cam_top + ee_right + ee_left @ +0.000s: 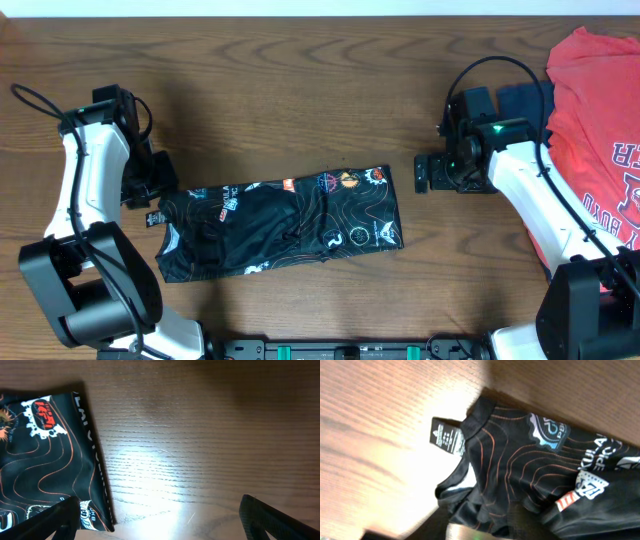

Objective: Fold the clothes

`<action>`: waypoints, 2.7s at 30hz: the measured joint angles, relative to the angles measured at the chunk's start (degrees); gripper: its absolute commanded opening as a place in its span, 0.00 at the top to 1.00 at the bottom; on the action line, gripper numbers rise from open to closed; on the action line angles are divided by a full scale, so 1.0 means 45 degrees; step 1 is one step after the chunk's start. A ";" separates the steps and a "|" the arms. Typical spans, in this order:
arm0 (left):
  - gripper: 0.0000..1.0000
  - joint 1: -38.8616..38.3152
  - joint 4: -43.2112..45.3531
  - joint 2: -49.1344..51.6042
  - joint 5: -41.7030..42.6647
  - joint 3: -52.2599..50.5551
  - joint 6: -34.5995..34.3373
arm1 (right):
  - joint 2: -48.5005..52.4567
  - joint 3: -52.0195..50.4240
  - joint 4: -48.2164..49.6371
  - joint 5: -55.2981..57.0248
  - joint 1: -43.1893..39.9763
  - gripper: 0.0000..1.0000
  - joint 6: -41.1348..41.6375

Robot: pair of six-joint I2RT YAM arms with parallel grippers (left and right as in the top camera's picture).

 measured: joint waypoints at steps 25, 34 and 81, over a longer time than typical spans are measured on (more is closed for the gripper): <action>0.86 -0.0010 0.4075 -0.0219 0.1821 -0.5372 -0.0087 | 0.0000 -0.0029 0.0044 -0.0005 -0.0073 0.01 0.0000; 0.94 -0.0005 0.3648 -0.0223 0.1943 -0.5163 0.0044 | 0.0000 -0.0034 -0.0039 -0.0005 -0.0073 0.01 0.0000; 0.93 -0.8757 0.2419 -0.0311 0.4177 -0.0607 -0.3405 | 0.0000 -0.0034 -0.0010 -0.0005 -0.0073 0.01 -0.0034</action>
